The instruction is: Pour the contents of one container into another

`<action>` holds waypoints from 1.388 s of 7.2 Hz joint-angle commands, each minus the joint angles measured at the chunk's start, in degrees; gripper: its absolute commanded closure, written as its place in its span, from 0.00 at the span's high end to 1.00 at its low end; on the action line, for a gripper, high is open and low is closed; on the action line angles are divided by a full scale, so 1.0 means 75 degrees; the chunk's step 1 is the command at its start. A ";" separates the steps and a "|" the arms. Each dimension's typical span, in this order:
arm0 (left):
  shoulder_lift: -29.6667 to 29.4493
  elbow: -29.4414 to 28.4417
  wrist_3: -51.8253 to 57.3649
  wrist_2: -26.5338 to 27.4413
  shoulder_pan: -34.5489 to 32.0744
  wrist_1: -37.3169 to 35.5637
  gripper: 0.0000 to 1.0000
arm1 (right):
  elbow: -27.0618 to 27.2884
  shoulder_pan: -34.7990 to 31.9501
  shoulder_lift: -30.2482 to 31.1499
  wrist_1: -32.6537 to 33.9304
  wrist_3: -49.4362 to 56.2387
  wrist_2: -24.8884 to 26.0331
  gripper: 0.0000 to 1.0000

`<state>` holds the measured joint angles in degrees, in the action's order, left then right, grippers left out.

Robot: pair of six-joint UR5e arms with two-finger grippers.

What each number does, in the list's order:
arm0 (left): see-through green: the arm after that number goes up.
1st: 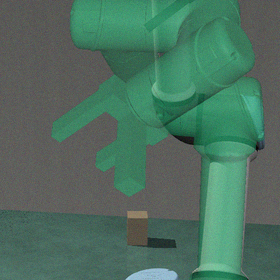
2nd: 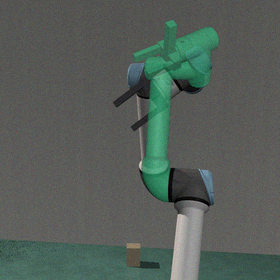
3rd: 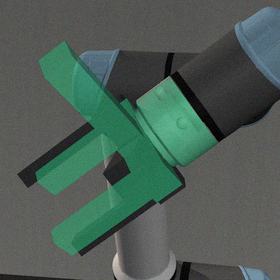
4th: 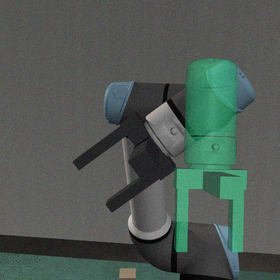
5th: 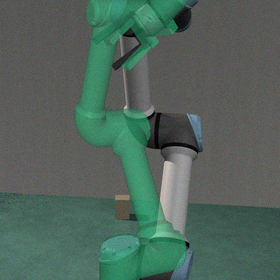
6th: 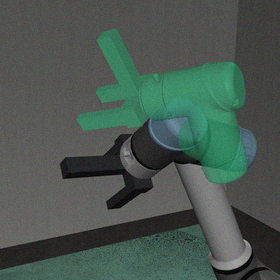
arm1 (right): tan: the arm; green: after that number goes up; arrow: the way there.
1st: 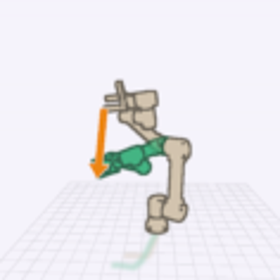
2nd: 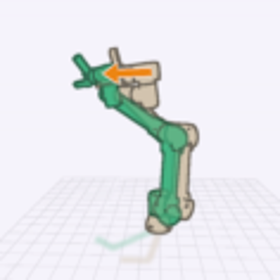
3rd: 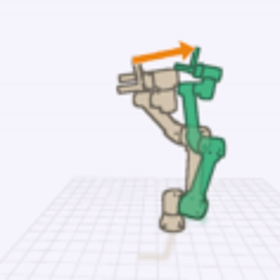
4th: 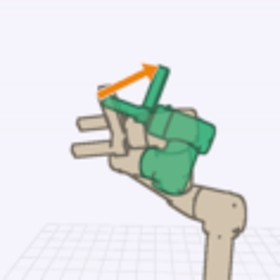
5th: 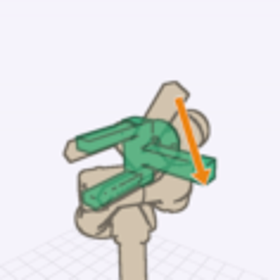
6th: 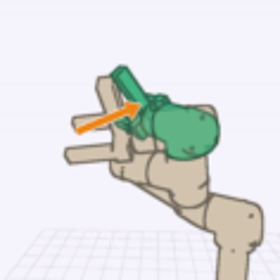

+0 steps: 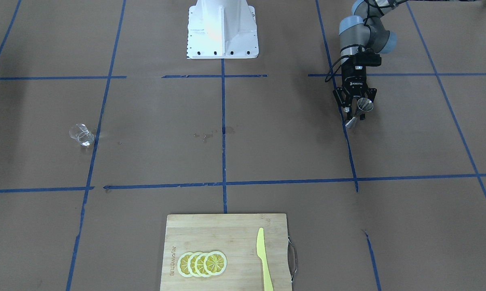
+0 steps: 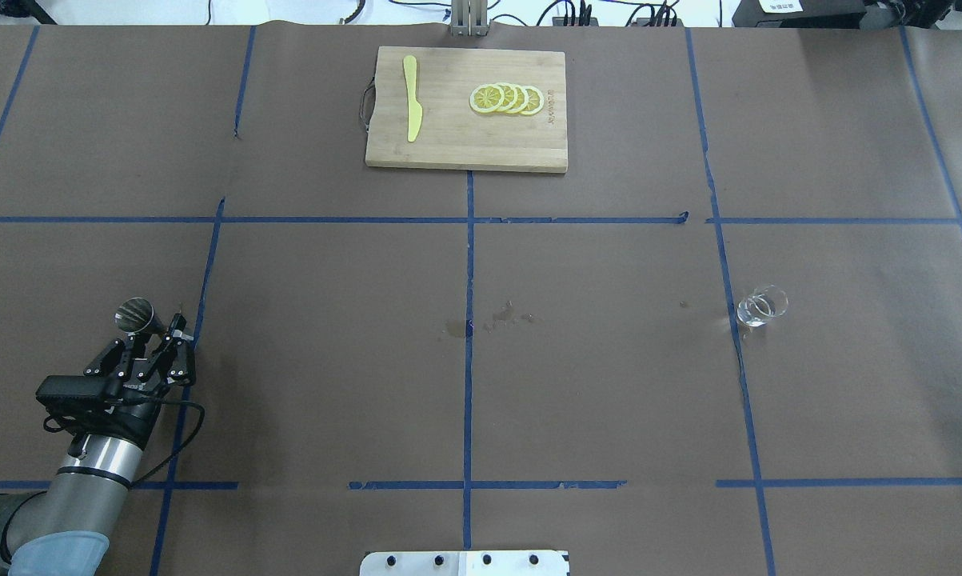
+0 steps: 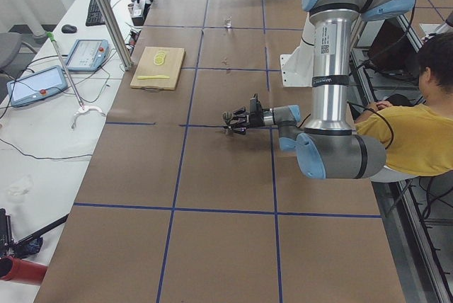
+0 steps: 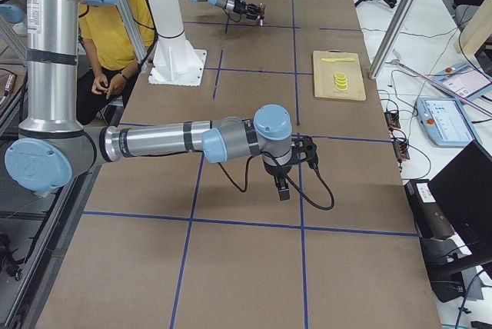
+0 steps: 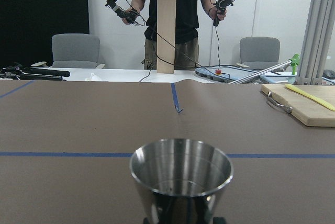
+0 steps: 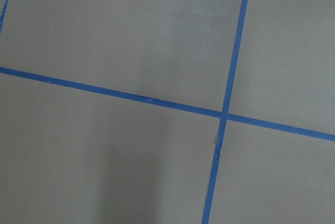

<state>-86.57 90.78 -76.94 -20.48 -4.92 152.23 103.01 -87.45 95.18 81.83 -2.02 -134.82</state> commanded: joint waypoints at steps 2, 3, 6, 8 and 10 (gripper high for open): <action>-0.0012 0.0037 -0.0007 0.0012 -0.0024 0.0000 0.19 | 0.0012 0.0000 0.0000 0.0000 0.0000 0.0000 1.00; -0.0012 0.0060 -0.0007 0.0012 -0.0036 0.0012 0.13 | 0.0012 0.0000 0.0000 0.0000 0.0000 0.0000 1.00; 0.0022 0.0412 0.0144 0.0012 -0.0048 0.0650 0.00 | 0.0012 0.0000 0.0000 0.0000 0.0000 0.0000 1.00; 0.0000 0.0342 0.3760 -0.0047 -0.0048 0.3241 0.00 | 0.0000 0.0000 -0.0012 0.0000 0.0000 0.0000 1.00; -0.0024 0.0458 0.6322 -0.0887 -0.0199 0.4918 0.00 | -0.0012 0.0000 -0.0012 0.0000 -0.0012 0.0000 1.00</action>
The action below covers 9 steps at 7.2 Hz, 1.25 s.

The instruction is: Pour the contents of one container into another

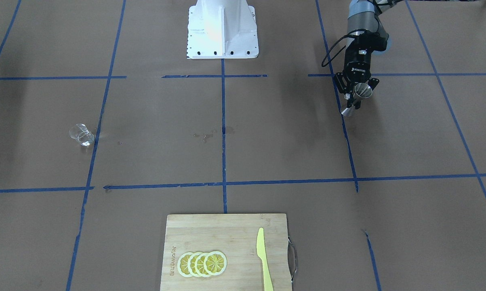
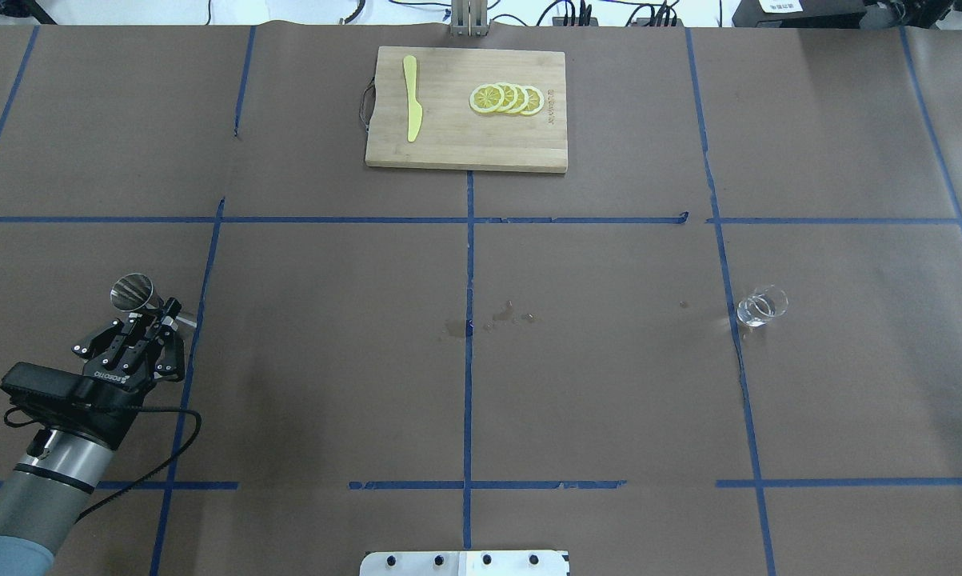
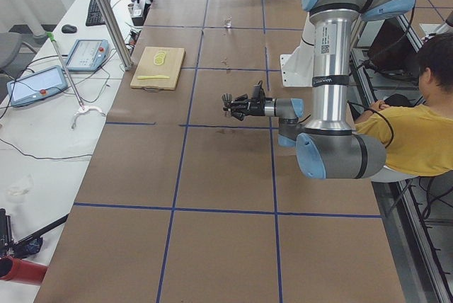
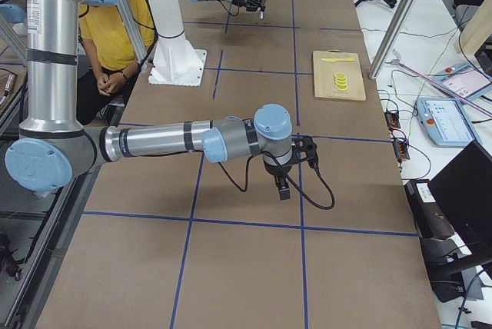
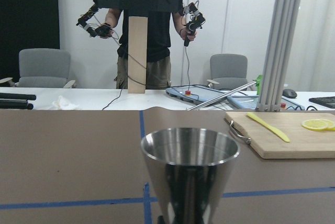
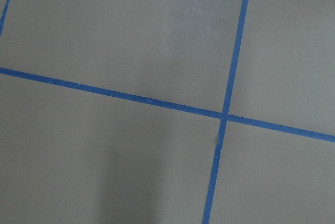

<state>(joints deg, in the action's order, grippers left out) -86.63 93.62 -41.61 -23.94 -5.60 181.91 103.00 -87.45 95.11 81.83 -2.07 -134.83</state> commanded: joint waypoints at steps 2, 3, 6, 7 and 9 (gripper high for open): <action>-0.0610 0.0161 0.2301 -0.1921 -0.0750 0.0999 0.00 | -0.0011 0.0000 -0.0001 0.0000 -0.0017 0.0012 1.00; -0.0800 0.0185 0.2313 -0.2335 -0.0904 0.0929 0.00 | -0.0022 0.0000 -0.0001 0.0012 -0.0017 0.0012 1.00; -0.1256 0.0384 0.3120 -0.5868 -0.2564 0.0298 0.00 | -0.0057 0.0000 -0.0036 0.0012 -0.0006 0.0024 1.00; -0.1839 0.0396 0.3493 -0.7480 -0.3312 -0.0725 0.00 | -0.0069 0.0000 -0.0060 0.0012 -0.0087 0.0024 1.00; -0.3048 0.0326 0.4036 -1.0343 -0.4359 -0.2207 0.00 | -0.0069 0.0000 -0.0095 0.0000 -0.0263 0.0012 1.00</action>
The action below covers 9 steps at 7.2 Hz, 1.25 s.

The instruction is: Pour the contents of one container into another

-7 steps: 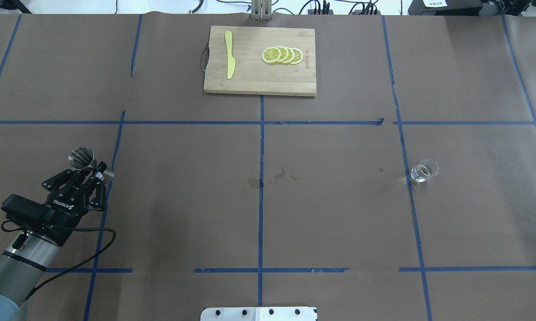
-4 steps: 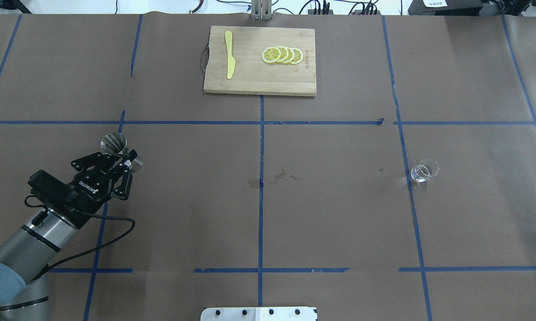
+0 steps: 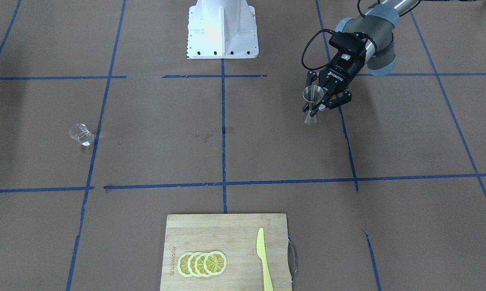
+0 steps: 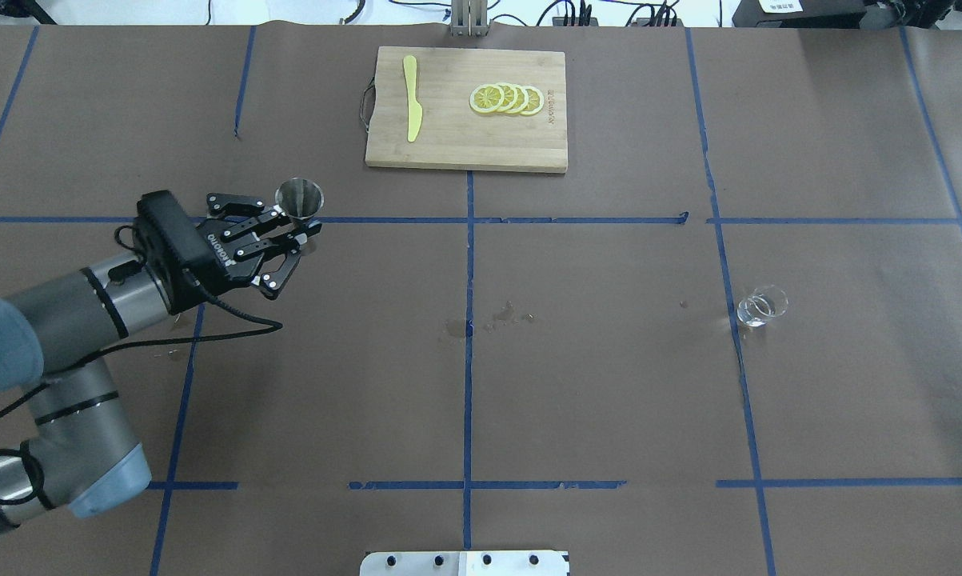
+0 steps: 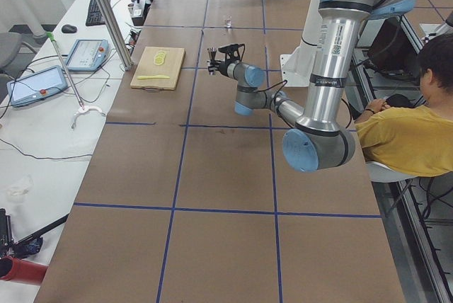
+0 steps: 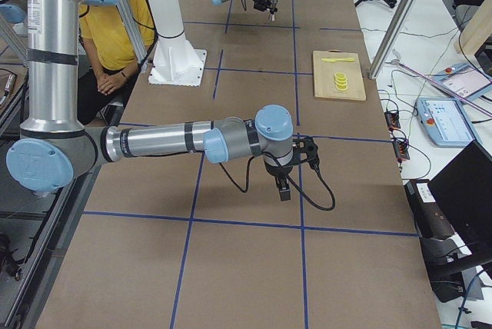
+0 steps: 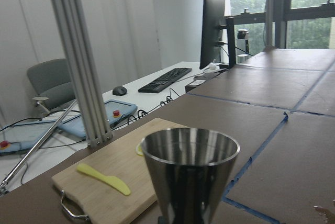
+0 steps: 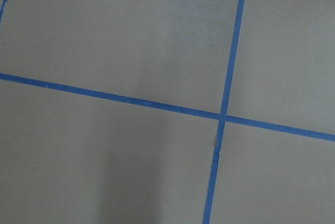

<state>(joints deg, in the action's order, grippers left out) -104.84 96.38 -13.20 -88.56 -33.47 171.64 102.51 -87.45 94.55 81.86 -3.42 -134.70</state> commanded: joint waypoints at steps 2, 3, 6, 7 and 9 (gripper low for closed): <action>-0.1824 -0.0253 0.0260 -0.4377 -0.1231 -0.2091 0.00 | -0.0016 0.0000 -0.0067 0.0007 -0.0083 -0.0016 1.00; -0.2328 -0.0694 0.0236 -0.4689 -0.1209 -0.2097 0.00 | -0.0027 0.0000 -0.0067 0.0007 -0.0083 -0.0028 1.00; -0.3283 -0.1635 0.0236 -0.4381 -0.1115 -0.1539 0.00 | -0.0027 0.0000 -0.0079 0.0007 -0.0165 -0.0051 1.00; -0.3306 -0.1706 0.0236 -0.3923 -0.1080 -0.1372 0.00 | 0.0054 0.0000 -0.0090 -0.0004 -0.0490 -0.0051 1.00; -0.3318 -0.1707 0.0143 -0.3650 -0.0941 -0.1043 0.00 | 0.0090 0.0128 -0.0103 -0.0714 -0.1730 -0.0110 1.00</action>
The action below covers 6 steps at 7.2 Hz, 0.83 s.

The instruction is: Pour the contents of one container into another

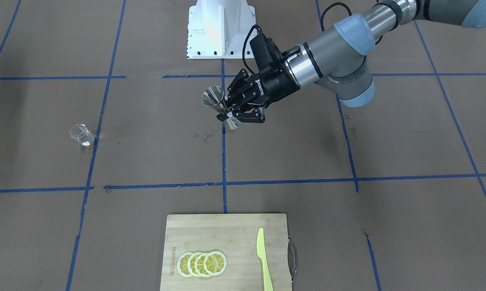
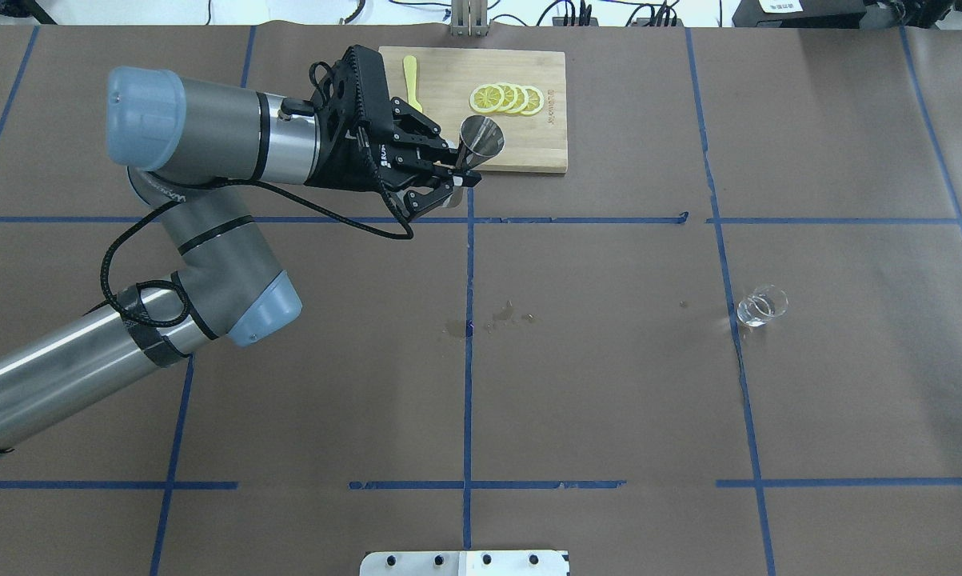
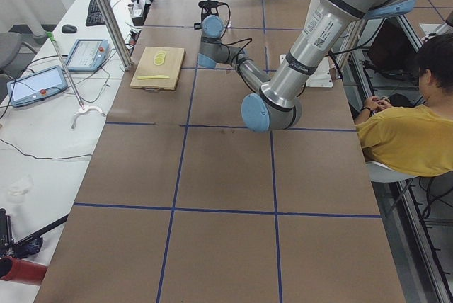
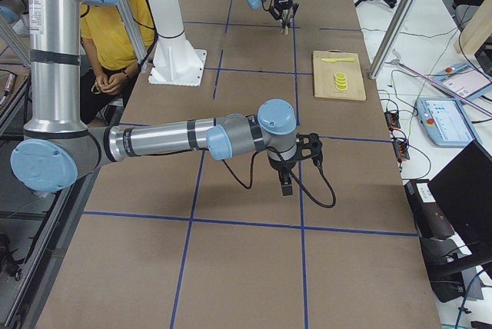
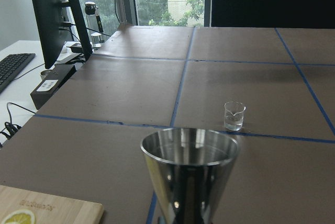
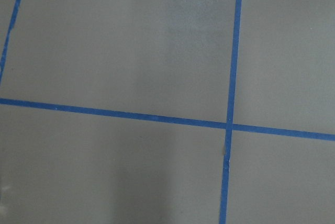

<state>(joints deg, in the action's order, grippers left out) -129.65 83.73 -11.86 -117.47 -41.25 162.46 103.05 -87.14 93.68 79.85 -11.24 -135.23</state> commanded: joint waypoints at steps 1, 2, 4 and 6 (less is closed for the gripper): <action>-0.0010 -0.0020 -0.0187 0.0437 0.0167 0.0206 0.00 | 0.0145 0.0320 0.0094 -0.0950 -0.1528 -0.0098 1.00; 0.0013 -0.0020 -0.0200 0.0498 0.0179 0.0230 0.00 | 0.0471 0.0682 0.0304 -0.1651 -0.2685 -0.0121 0.99; 0.0060 -0.0020 -0.0188 0.0498 0.0179 0.0288 0.00 | 0.1874 0.2154 0.0528 -0.1904 -0.5322 0.0483 0.99; 0.0084 0.0003 -0.0188 0.0498 0.0179 0.0300 0.00 | 0.2978 0.3970 0.0808 -0.1916 -0.7505 0.2225 1.00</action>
<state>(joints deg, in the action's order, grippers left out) -129.15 83.67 -13.28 -113.75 -39.91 164.65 120.47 -65.49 98.39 65.71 -57.94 -125.85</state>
